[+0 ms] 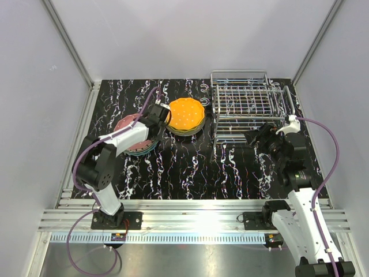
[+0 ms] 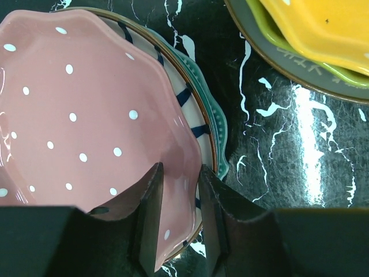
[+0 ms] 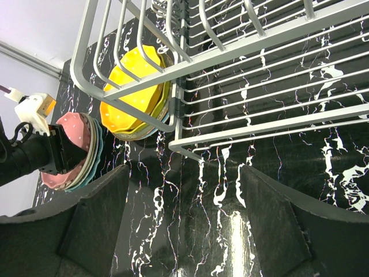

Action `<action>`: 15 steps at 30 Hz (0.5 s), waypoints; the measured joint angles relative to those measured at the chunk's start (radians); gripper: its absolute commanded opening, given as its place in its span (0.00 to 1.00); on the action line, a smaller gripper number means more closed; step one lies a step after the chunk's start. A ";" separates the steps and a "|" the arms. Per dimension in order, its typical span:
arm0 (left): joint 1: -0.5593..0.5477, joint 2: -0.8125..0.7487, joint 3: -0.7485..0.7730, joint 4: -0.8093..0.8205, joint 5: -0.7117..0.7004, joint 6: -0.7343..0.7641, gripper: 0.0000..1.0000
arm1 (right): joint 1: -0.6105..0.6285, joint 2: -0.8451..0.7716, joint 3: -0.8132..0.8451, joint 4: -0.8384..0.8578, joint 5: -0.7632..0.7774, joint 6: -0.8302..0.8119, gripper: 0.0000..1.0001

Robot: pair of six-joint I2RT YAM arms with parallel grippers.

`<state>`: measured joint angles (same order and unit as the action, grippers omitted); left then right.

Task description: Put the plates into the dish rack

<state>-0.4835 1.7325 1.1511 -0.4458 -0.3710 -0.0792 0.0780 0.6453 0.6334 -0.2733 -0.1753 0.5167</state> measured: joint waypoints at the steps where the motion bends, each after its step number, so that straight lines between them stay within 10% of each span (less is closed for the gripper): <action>1: 0.001 0.001 0.000 0.000 0.000 0.000 0.32 | 0.000 0.000 0.000 0.000 0.000 0.000 0.85; 6: -0.004 0.003 0.002 0.009 0.011 0.001 0.01 | 0.000 0.000 0.000 0.000 0.000 0.000 0.85; 15: -0.007 0.003 0.007 0.010 0.014 0.011 0.00 | 0.000 0.001 0.000 -0.001 0.001 -0.002 0.87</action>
<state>-0.4908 1.7351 1.1580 -0.4355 -0.3565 -0.0681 0.0780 0.6460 0.6334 -0.2745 -0.1745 0.5152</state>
